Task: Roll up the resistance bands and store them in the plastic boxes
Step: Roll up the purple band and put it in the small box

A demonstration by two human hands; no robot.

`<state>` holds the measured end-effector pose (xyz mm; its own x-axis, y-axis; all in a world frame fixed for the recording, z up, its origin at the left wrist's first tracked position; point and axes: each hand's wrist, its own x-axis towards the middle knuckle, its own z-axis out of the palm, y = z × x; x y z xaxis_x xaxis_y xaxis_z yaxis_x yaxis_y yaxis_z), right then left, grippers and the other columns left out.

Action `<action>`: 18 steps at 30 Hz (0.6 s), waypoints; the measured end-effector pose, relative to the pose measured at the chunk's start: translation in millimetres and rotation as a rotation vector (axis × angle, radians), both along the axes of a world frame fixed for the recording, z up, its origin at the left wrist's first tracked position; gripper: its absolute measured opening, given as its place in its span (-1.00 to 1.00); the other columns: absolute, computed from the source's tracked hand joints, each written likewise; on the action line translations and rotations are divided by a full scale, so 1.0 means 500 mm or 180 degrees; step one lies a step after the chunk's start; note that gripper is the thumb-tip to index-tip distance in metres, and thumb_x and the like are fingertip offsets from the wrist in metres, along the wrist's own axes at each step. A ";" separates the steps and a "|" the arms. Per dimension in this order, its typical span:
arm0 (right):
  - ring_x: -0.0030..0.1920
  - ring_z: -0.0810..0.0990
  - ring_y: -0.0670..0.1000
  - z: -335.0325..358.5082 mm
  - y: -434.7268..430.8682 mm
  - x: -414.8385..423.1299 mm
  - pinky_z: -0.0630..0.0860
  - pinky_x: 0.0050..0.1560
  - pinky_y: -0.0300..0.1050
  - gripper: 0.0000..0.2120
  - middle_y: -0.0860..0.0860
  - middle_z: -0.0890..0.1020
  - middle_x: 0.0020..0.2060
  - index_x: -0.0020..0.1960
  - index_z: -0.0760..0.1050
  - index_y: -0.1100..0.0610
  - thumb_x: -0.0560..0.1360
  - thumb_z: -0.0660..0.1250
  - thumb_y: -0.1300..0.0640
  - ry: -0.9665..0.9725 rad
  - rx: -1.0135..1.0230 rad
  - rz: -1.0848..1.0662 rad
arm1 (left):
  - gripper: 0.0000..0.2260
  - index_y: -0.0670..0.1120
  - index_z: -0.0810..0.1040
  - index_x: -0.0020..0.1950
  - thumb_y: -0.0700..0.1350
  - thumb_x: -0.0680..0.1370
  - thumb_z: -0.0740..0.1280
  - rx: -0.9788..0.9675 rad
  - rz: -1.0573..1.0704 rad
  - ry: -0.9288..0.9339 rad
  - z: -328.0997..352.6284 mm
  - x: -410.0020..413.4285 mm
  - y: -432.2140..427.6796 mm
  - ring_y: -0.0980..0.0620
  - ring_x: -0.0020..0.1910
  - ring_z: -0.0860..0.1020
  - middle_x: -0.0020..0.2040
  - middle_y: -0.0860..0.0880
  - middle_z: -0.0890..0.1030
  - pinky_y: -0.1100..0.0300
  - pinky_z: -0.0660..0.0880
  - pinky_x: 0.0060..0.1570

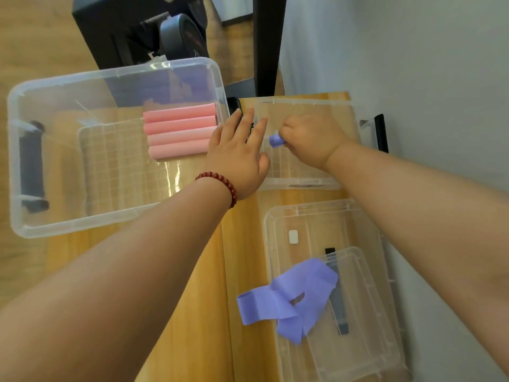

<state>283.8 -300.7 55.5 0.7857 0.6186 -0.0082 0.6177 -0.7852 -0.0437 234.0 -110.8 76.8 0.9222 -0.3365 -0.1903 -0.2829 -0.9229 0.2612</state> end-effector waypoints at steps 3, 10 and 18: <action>-0.33 0.60 0.20 0.001 0.014 -0.002 0.45 -0.34 -0.12 -0.79 0.19 0.61 -0.28 -0.11 0.59 0.28 0.37 0.57 0.23 0.0071 -0.0610 0.0186 | -0.45 0.01 -0.08 0.61 0.05 0.65 0.02 -0.0057 0.0022 -0.0009 -0.003 0.001 0.000 -0.06 0.59 -0.13 0.62 -0.04 -0.08 -0.03 -0.11 0.52; -0.34 0.60 0.21 -0.006 0.023 0.012 0.33 -0.41 -0.12 -0.71 0.22 0.61 -0.23 -0.03 0.57 0.31 0.32 0.58 0.29 0.0268 -0.1119 0.0146 | -0.44 0.02 -0.07 0.61 0.04 0.64 0.04 -0.0112 0.0043 -0.0060 -0.009 0.006 0.002 -0.06 0.59 -0.11 0.62 -0.04 -0.06 -0.02 -0.12 0.52; -0.32 0.54 0.13 -0.009 0.027 0.021 0.22 -0.44 -0.22 -0.57 0.21 0.60 -0.03 0.19 0.50 0.31 0.36 0.52 0.31 0.0479 -0.1176 0.0186 | -0.45 0.04 -0.08 0.61 0.05 0.65 0.03 -0.0183 0.0082 -0.0079 -0.013 0.008 0.004 -0.04 0.59 -0.13 0.62 -0.02 -0.08 0.00 -0.16 0.52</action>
